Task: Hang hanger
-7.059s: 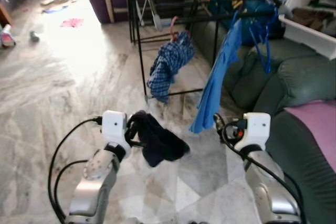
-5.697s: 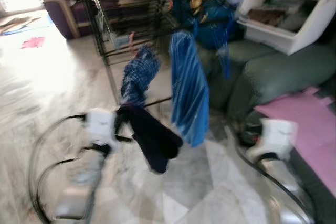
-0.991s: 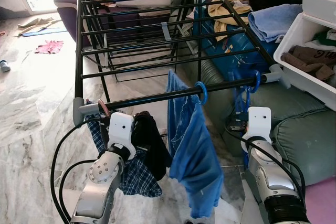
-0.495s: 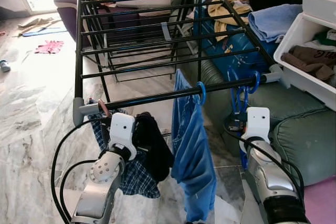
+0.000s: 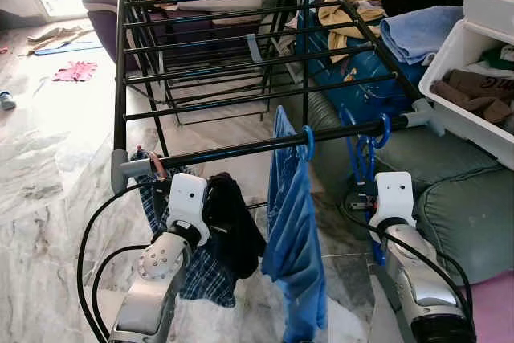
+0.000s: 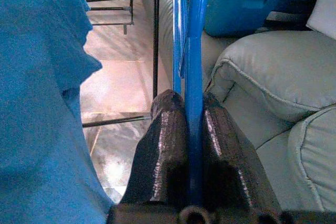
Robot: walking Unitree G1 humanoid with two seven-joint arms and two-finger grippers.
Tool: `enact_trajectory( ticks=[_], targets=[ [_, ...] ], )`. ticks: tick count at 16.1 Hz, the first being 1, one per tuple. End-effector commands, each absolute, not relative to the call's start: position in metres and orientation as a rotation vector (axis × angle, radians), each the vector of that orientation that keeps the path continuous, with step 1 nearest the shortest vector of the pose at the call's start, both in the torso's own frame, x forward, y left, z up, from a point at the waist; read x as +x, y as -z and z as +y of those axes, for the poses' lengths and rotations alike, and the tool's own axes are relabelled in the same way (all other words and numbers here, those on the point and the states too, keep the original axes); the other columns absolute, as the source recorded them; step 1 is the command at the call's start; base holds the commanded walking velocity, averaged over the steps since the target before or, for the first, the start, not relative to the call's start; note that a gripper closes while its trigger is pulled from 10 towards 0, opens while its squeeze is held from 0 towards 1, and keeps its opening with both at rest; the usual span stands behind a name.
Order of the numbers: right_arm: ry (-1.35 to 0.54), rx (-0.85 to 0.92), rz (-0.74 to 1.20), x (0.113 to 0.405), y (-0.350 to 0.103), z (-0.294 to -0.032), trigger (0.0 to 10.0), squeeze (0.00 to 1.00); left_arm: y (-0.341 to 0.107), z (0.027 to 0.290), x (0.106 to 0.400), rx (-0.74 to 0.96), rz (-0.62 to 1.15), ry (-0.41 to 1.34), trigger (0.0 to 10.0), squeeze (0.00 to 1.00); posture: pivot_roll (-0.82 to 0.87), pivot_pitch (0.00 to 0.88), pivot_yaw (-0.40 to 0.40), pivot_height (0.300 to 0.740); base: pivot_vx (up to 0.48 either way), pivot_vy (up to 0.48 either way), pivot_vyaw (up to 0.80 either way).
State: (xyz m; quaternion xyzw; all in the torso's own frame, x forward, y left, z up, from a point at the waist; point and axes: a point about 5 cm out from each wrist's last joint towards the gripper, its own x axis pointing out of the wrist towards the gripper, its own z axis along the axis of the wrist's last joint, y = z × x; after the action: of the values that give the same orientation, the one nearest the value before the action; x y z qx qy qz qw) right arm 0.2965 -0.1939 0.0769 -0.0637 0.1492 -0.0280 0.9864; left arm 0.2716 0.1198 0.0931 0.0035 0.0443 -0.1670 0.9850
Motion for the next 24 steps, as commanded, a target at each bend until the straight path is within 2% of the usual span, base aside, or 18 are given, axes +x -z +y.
enact_trajectory(
  ticks=[1,2,3,4,5,6,7,8,10,11,12,13,20,24],
  targets=[
    [0.05,-0.147,0.347,0.291,-0.068,-0.194,10.0,0.0,-0.094,0.12,0.272,0.015,0.088,0.344,10.0,0.0,-0.01,0.097,-0.004,0.74,0.0,0.0,0.0],
    [0.051,-0.151,0.349,0.291,-0.068,-0.194,10.0,0.0,-0.094,0.12,0.272,0.015,0.088,0.345,10.0,0.0,-0.01,0.097,-0.004,0.74,0.0,0.0,0.0],
    [0.052,-0.148,0.349,0.291,-0.068,-0.195,10.0,0.11,-0.094,0.12,0.273,0.016,0.089,0.346,10.0,0.0,-0.01,0.096,-0.004,0.74,0.0,0.0,0.0],
    [0.06,-0.142,0.349,0.291,-0.068,-0.196,10.0,1.0,-0.094,0.12,0.273,0.017,0.089,0.348,10.0,0.0,-0.01,0.095,-0.004,0.74,0.0,0.0,0.0],
    [0.06,-0.145,0.35,0.292,-0.069,-0.196,10.0,1.0,-0.094,0.119,0.273,0.017,0.089,0.349,10.0,0.0,-0.01,0.095,-0.004,0.74,0.0,0.0,0.0],
    [0.065,-0.16,0.351,0.292,-0.069,-0.197,10.0,0.67,-0.094,0.119,0.273,0.018,0.089,0.35,10.0,0.0,-0.01,0.092,-0.005,0.74,0.0,0.0,0.0],
    [0.071,-0.168,0.352,0.292,-0.069,-0.198,10.0,0.18,-0.094,0.119,0.273,0.018,0.089,0.349,10.0,0.0,-0.01,0.092,-0.005,0.74,0.0,0.0,0.0],
    [0.071,-0.167,0.355,0.292,-0.069,-0.198,10.0,0.0,-0.094,0.119,0.273,0.018,0.089,0.349,10.0,0.0,-0.01,0.092,-0.005,0.74,0.0,0.0,0.0],
    [0.081,-0.174,0.366,0.292,-0.068,-0.2,10.0,0.0,-0.093,0.119,0.273,0.018,0.089,0.348,10.0,0.0,-0.01,0.09,-0.007,0.74,0.0,0.0,0.0],
    [0.08,-0.165,0.362,0.292,-0.068,-0.2,2.5,0.0,-0.093,0.119,0.273,0.018,0.09,0.349,10.0,0.0,-0.01,0.09,-0.007,0.74,0.0,0.0,0.0],
    [0.081,-0.165,0.362,0.291,-0.068,-0.2,2.5,0.0,-0.093,0.119,0.273,0.017,0.091,0.349,10.0,0.0,-0.01,0.09,-0.007,0.74,0.0,0.0,0.0],
    [0.082,-0.164,0.362,0.292,-0.068,-0.201,0.0,0.0,-0.093,0.119,0.274,0.017,0.091,0.349,10.0,0.0,-0.01,0.091,-0.005,0.74,0.0,0.0,0.0],
    [0.082,-0.155,0.35,0.292,-0.07,-0.2,0.0,0.0,-0.093,0.119,0.274,0.017,0.091,0.344,10.0,0.0,-0.01,0.094,-0.007,0.74,0.0,0.0,0.0],
    [0.102,-0.107,0.157,0.291,-0.096,-0.2,0.0,0.0,-0.096,0.118,0.274,0.002,0.065,0.33,10.0,0.0,-0.01,0.096,-0.009,0.74,0.0,0.0,0.0]
  ],
)
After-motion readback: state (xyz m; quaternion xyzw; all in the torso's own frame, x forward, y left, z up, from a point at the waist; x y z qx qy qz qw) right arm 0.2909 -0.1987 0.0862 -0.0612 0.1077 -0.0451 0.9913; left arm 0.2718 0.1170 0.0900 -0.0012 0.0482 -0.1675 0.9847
